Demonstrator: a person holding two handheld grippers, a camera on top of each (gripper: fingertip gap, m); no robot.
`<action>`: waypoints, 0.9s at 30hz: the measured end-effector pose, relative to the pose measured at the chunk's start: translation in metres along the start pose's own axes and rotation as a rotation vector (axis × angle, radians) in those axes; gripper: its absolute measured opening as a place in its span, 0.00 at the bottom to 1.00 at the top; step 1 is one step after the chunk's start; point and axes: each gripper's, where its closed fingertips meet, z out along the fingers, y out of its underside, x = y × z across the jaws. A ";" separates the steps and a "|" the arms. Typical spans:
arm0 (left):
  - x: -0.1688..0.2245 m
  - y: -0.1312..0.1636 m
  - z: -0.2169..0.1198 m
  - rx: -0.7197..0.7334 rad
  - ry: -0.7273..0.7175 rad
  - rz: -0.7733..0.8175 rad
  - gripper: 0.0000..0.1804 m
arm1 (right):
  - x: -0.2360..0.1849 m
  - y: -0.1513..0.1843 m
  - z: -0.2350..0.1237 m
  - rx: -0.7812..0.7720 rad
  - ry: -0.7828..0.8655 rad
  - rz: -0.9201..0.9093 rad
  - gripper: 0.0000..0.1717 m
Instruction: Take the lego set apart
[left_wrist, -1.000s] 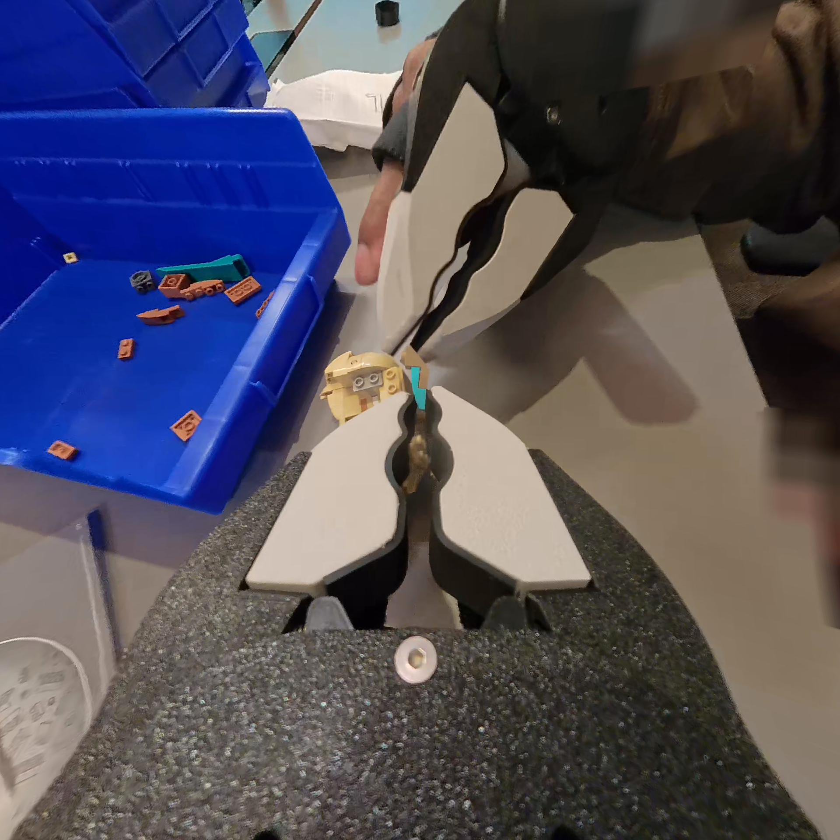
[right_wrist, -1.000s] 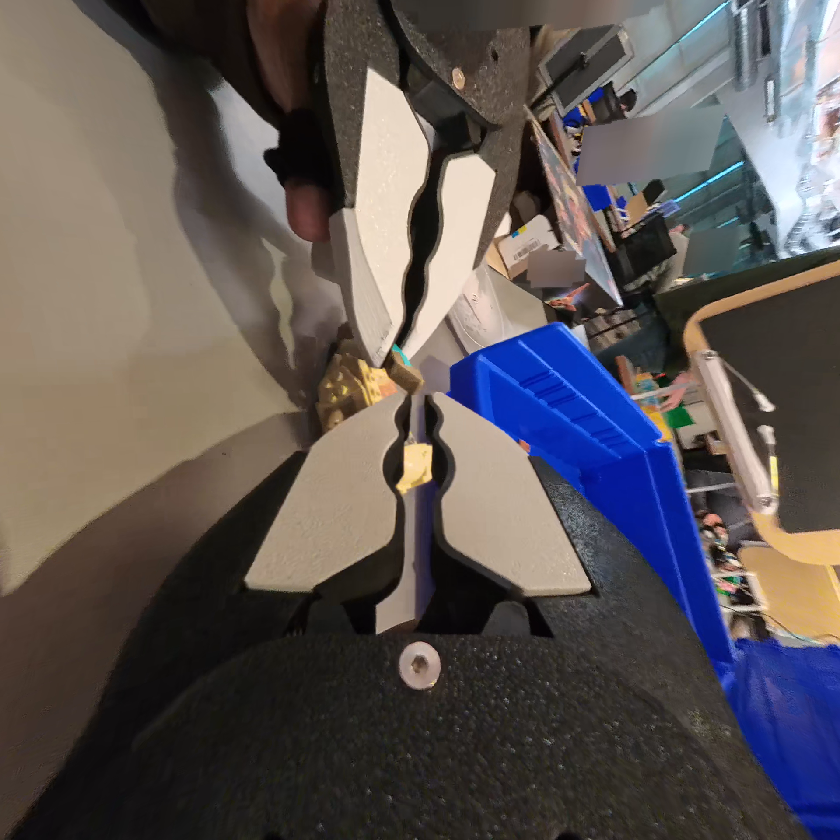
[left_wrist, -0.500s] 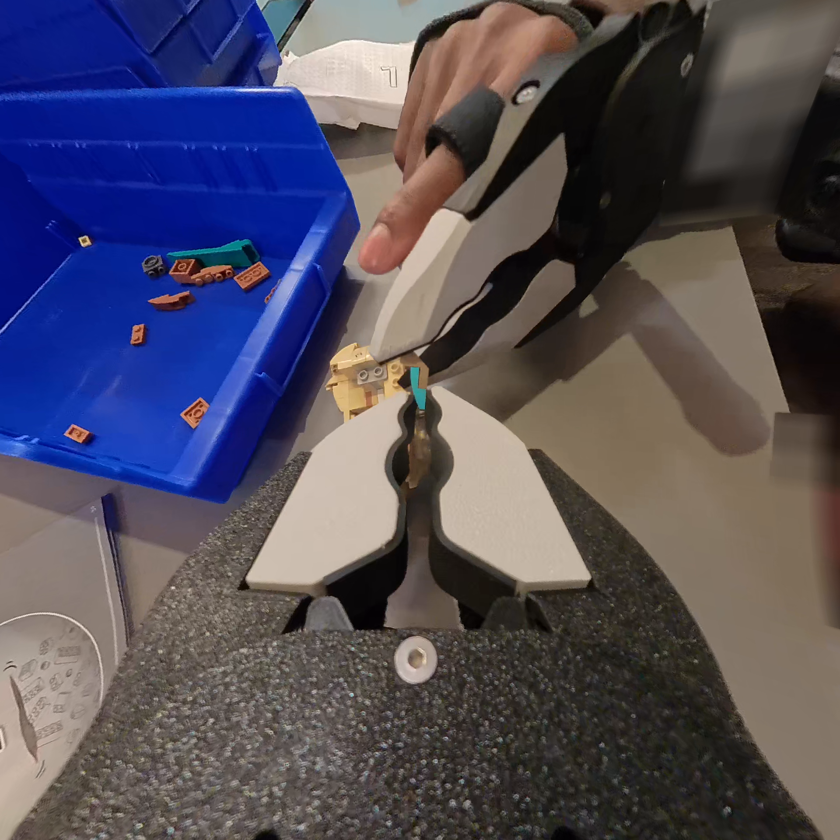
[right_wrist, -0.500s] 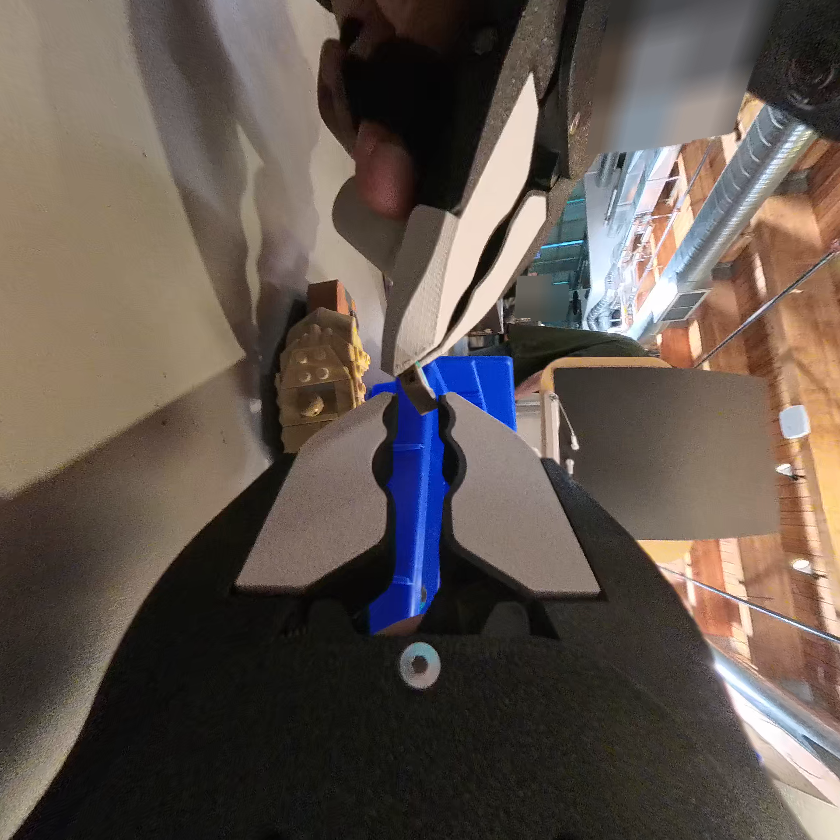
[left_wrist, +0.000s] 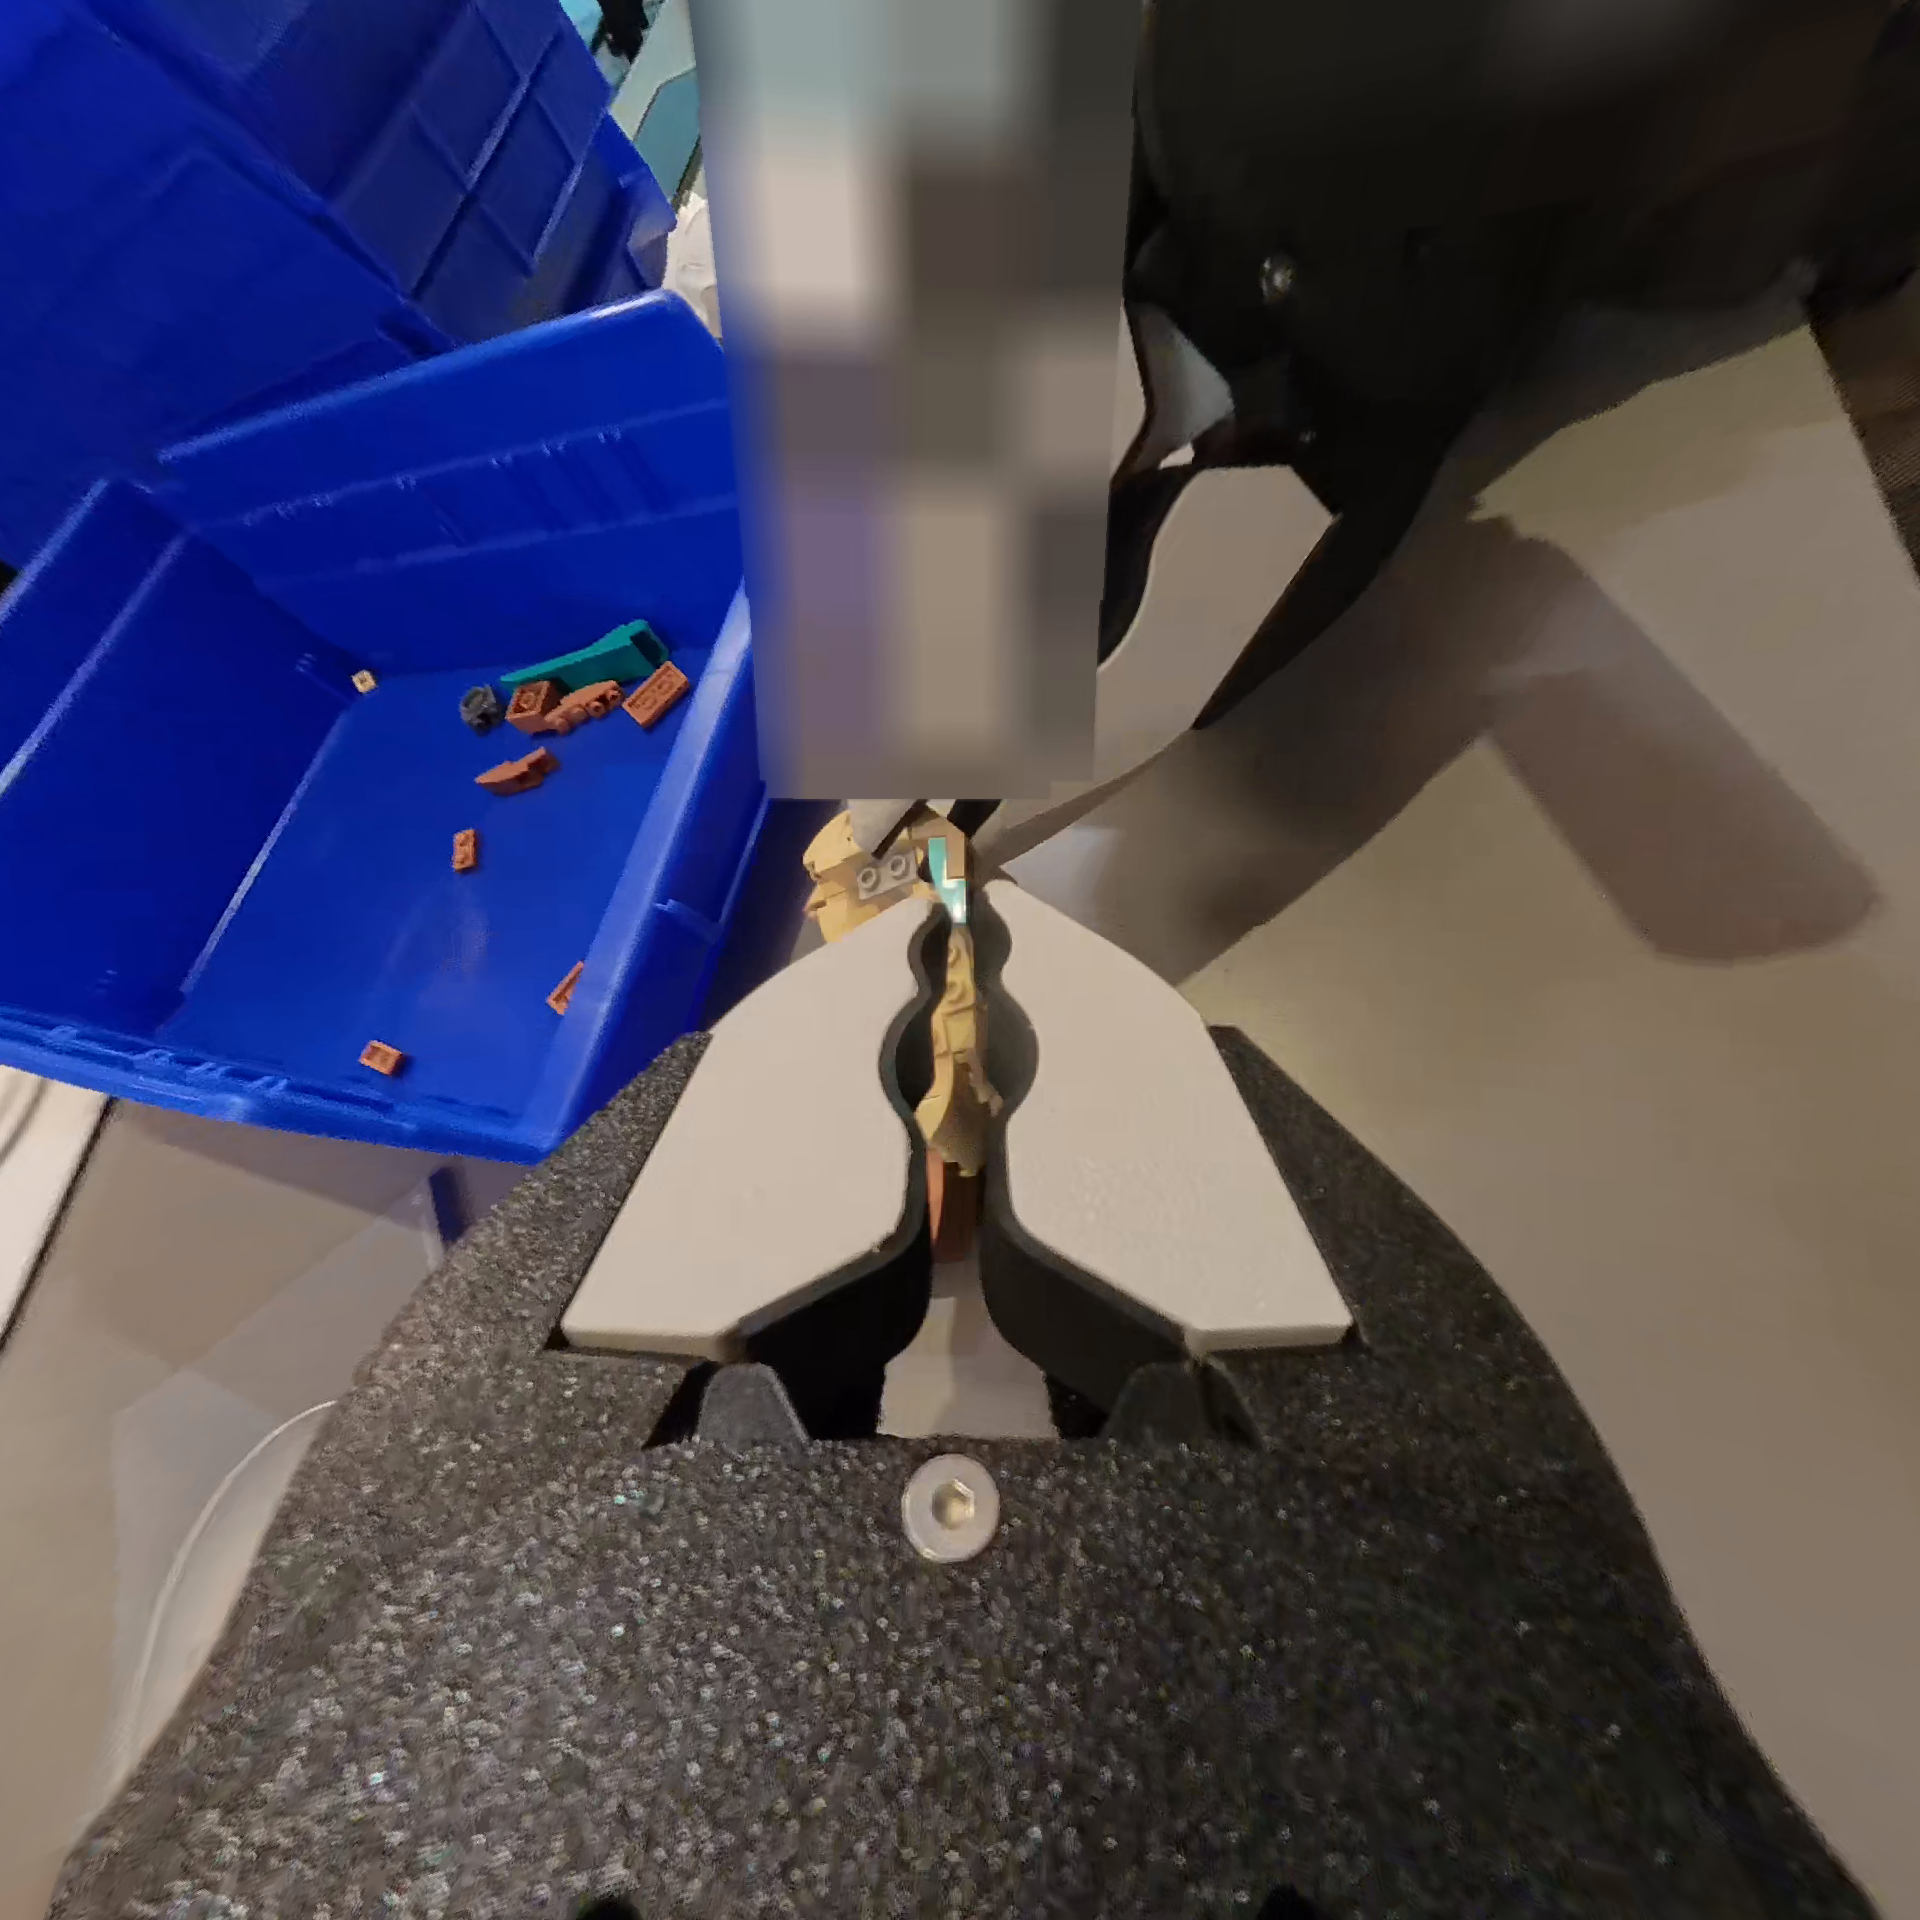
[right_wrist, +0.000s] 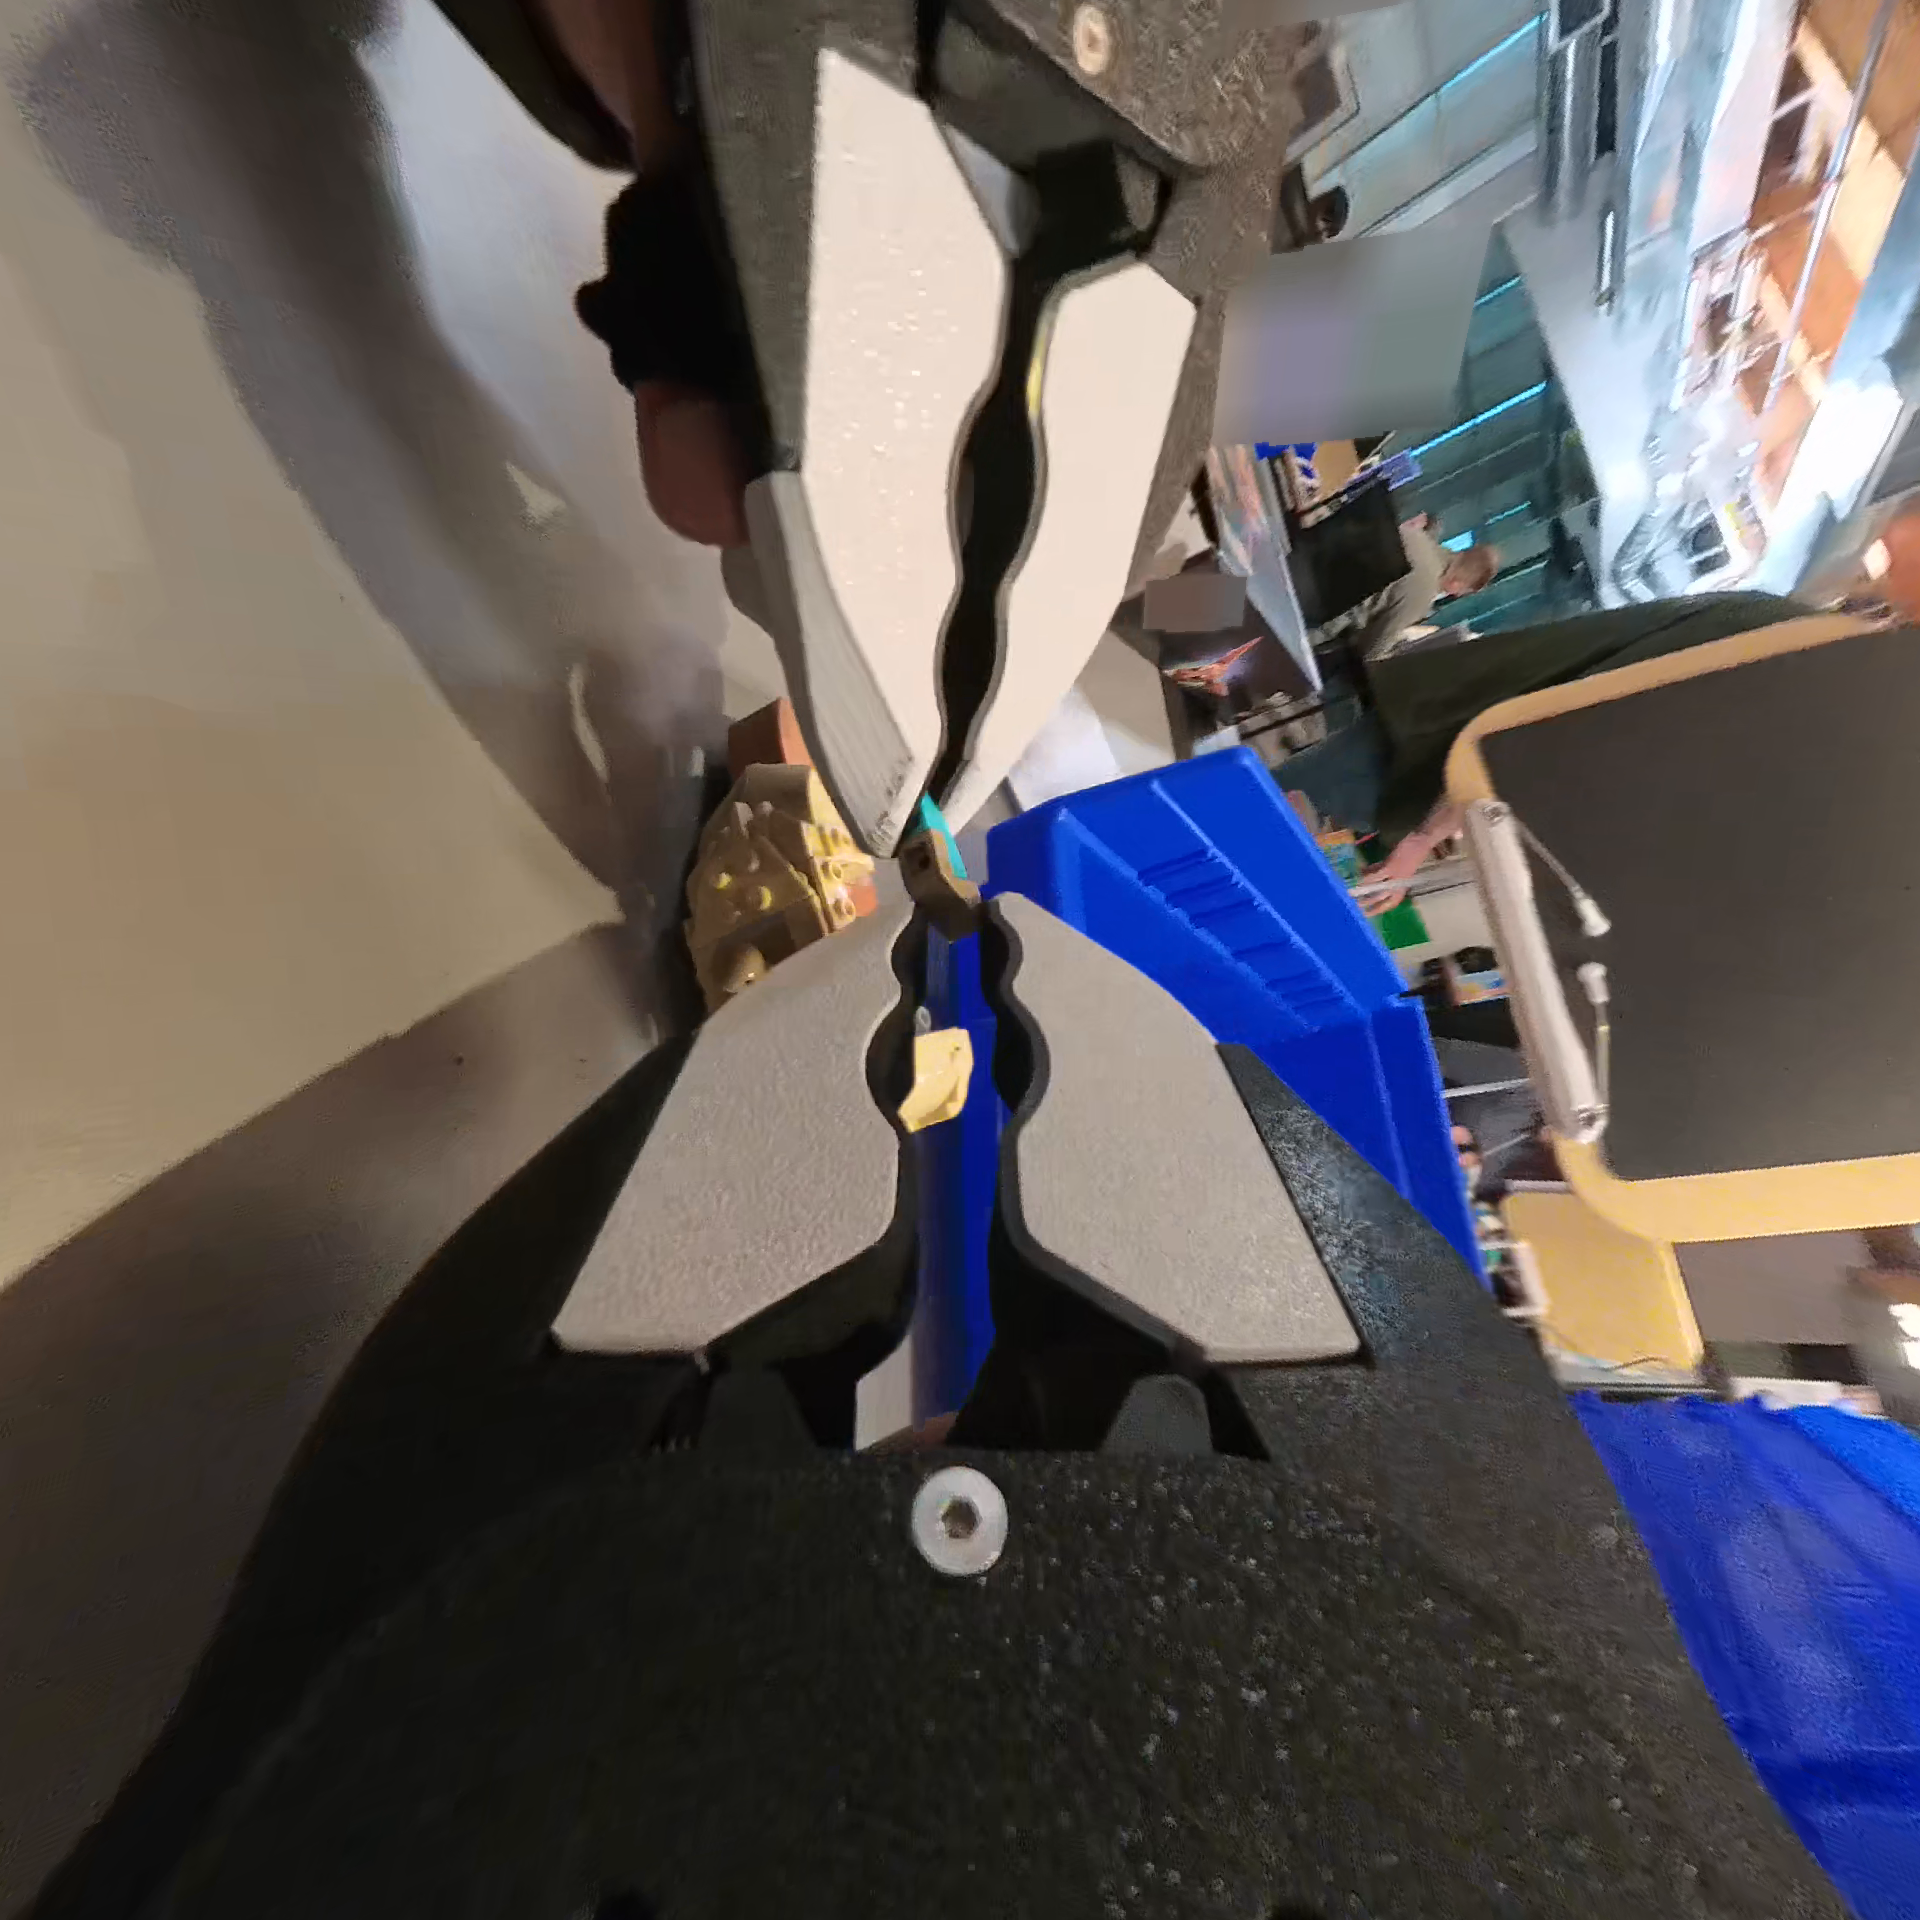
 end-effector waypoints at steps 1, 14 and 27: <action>-0.001 0.000 0.000 -0.002 -0.014 0.018 0.02 | 0.000 0.000 0.000 0.001 -0.011 0.030 0.05; -0.003 0.001 0.000 0.035 0.054 -0.156 0.02 | 0.004 0.000 -0.001 -0.059 0.125 -0.259 0.04; -0.002 -0.010 -0.008 0.161 0.213 -0.447 0.02 | 0.013 -0.010 -0.008 -0.035 0.264 -0.452 0.04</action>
